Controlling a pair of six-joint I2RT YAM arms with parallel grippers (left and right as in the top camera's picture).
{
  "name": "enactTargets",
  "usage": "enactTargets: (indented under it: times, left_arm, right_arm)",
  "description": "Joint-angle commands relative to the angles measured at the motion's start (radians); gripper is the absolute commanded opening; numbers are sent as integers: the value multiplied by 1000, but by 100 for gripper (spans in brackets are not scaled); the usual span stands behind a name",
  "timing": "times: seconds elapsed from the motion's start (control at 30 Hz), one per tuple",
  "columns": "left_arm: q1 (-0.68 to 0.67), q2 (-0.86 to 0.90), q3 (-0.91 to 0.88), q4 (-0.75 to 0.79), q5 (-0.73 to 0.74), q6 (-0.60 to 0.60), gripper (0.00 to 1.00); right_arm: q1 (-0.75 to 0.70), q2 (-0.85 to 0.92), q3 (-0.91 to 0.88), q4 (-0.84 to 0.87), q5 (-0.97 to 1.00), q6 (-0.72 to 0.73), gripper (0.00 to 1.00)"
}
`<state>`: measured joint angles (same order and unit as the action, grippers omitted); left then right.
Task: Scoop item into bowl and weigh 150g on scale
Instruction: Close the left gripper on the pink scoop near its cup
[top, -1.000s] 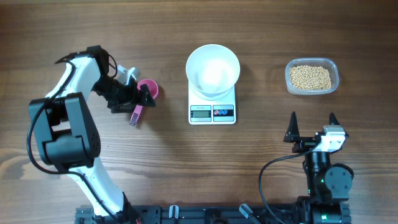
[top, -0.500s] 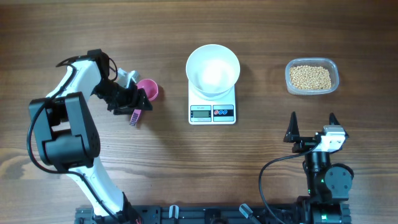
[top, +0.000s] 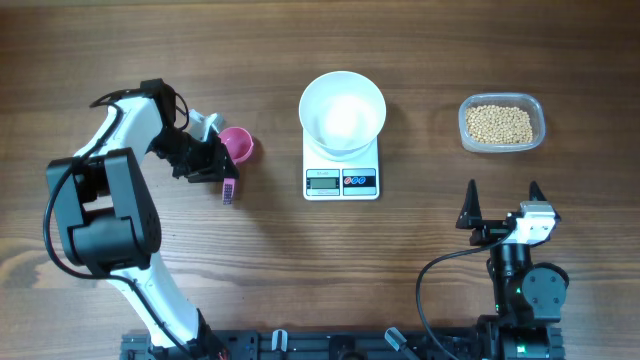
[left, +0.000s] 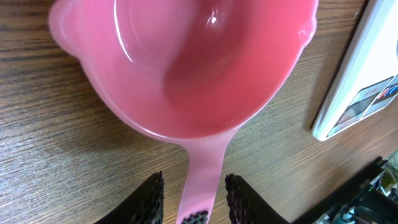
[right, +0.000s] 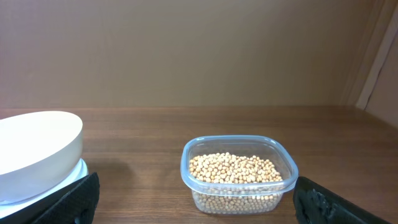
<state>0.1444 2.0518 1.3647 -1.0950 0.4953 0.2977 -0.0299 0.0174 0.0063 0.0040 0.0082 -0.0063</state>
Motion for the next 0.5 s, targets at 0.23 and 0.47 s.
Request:
enactTargets:
  times: [0.23, 0.47]
  left_arm:
    - [6, 13, -8, 15, 2, 9, 52]
    - [3, 13, -8, 15, 55, 9, 53]
  right_arm:
    - [-4, -10, -1, 3, -6, -17, 100]
    - [-4, -10, -1, 3, -6, -17, 100]
